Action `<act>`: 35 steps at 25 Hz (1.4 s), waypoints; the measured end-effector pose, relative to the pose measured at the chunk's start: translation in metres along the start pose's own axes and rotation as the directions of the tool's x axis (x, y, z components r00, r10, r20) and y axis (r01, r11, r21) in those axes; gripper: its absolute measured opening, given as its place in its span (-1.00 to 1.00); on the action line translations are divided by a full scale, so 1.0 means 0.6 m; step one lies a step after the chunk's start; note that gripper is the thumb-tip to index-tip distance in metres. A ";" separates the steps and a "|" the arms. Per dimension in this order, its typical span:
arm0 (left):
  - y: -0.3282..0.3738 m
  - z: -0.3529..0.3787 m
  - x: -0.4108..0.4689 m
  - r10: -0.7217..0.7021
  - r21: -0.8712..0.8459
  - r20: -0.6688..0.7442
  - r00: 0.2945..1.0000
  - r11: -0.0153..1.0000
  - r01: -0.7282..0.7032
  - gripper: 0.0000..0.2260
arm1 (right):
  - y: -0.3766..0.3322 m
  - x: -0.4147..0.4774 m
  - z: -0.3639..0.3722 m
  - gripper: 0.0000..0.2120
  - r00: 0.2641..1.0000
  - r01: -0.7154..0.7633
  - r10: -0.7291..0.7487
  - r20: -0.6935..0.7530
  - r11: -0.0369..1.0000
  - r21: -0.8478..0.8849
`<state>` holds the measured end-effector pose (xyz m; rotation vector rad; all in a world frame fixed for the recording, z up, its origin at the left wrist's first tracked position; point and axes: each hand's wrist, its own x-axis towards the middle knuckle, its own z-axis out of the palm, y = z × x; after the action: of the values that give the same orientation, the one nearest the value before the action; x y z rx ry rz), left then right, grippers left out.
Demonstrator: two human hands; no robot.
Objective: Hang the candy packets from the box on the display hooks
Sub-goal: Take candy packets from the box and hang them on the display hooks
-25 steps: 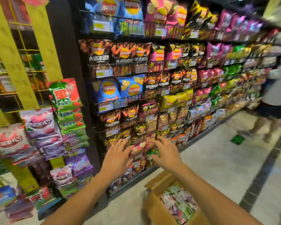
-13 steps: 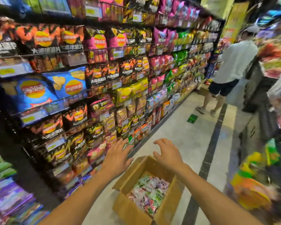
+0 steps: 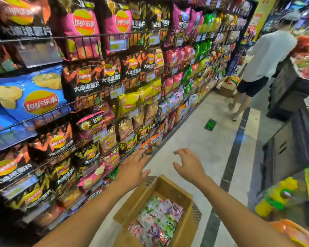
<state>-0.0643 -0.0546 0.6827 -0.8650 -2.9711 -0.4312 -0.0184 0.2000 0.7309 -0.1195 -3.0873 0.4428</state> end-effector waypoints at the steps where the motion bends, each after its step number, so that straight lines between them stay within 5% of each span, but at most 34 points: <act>1: -0.010 0.011 0.019 -0.007 0.001 0.019 1.000 1.000 0.007 -0.44 | 0.006 0.020 0.010 -0.57 1.000 -0.003 0.003 0.002 1.000 0.006; 14: -0.062 0.350 0.090 -0.129 -0.082 0.172 0.977 0.986 0.145 -0.45 | 0.172 0.141 0.337 -0.59 0.971 0.025 -0.035 0.235 0.999 0.044; 27: -0.185 0.978 0.026 -0.167 -0.187 0.316 0.934 0.954 0.233 -0.46 | 0.414 0.102 0.998 -0.56 0.882 0.098 -0.093 0.462 0.995 0.013; 35: -0.227 1.063 0.010 -0.175 -0.458 0.317 0.932 0.833 0.312 -0.60 | 0.463 0.079 1.210 -0.57 0.803 0.109 -0.062 0.593 0.993 -0.044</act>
<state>-0.1029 0.0089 0.0349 -0.5848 -3.2819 -1.2439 -0.0677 0.2663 -0.0432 0.2031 -3.7056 0.4239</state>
